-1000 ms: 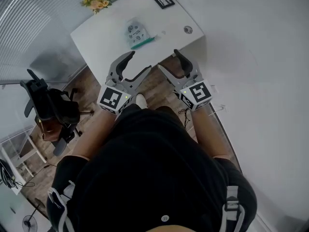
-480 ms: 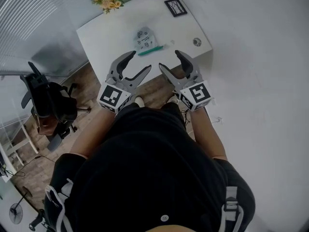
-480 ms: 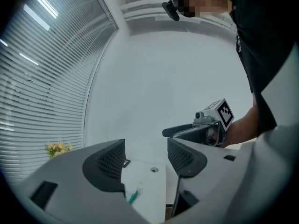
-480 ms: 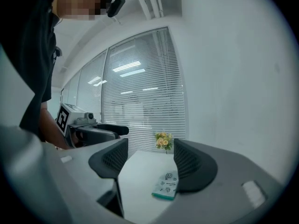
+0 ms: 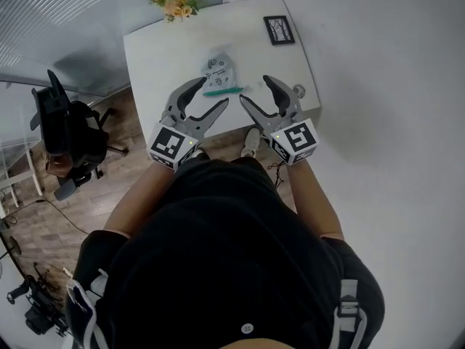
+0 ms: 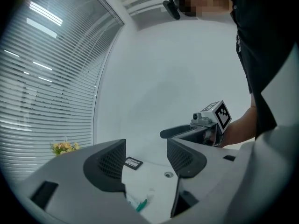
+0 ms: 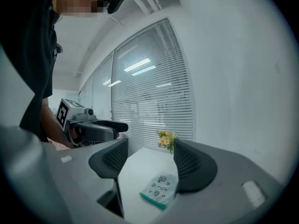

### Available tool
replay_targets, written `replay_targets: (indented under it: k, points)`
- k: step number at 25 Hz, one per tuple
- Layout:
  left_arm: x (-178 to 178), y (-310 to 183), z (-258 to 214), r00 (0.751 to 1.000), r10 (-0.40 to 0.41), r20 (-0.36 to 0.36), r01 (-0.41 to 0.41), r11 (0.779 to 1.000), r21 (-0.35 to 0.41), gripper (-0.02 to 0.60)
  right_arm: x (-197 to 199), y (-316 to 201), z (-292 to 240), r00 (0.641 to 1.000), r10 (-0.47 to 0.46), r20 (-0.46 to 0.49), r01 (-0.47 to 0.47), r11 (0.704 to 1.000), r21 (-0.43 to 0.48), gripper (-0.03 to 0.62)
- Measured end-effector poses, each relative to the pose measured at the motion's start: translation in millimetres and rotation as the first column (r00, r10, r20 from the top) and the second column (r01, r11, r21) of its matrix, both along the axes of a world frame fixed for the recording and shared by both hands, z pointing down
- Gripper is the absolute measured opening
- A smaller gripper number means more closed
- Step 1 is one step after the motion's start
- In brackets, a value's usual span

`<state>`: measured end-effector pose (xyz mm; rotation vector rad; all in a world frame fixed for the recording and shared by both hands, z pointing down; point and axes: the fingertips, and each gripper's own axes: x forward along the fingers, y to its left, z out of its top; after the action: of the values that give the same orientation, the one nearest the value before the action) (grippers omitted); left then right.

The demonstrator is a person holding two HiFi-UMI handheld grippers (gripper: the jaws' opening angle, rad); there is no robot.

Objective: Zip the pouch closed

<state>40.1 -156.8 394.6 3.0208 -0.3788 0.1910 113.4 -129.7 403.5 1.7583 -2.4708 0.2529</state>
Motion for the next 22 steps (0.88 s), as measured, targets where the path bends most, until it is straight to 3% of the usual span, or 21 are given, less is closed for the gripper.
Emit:
replay_targets:
  k: [5,10,22]
  points:
    - [31,-10,1,0.993,-0.117,0.020,0.117,0.993,0.001,0.276,36,-23,5,0.993,-0.114,0.021,0.114,0.993,-0.007,0.306]
    - [48,-16,11,0.969,-0.243,0.042,0.243,0.970,-0.006,0.272,58,-41,22,0.971,-0.236,0.027,0.236,0.971,-0.031,0.305]
    - [37,-5,65,0.868,-0.478,0.131,0.488,0.871,-0.060,0.261,57,-59,111,0.874,-0.485,0.036,0.481,0.853,-0.201,0.305]
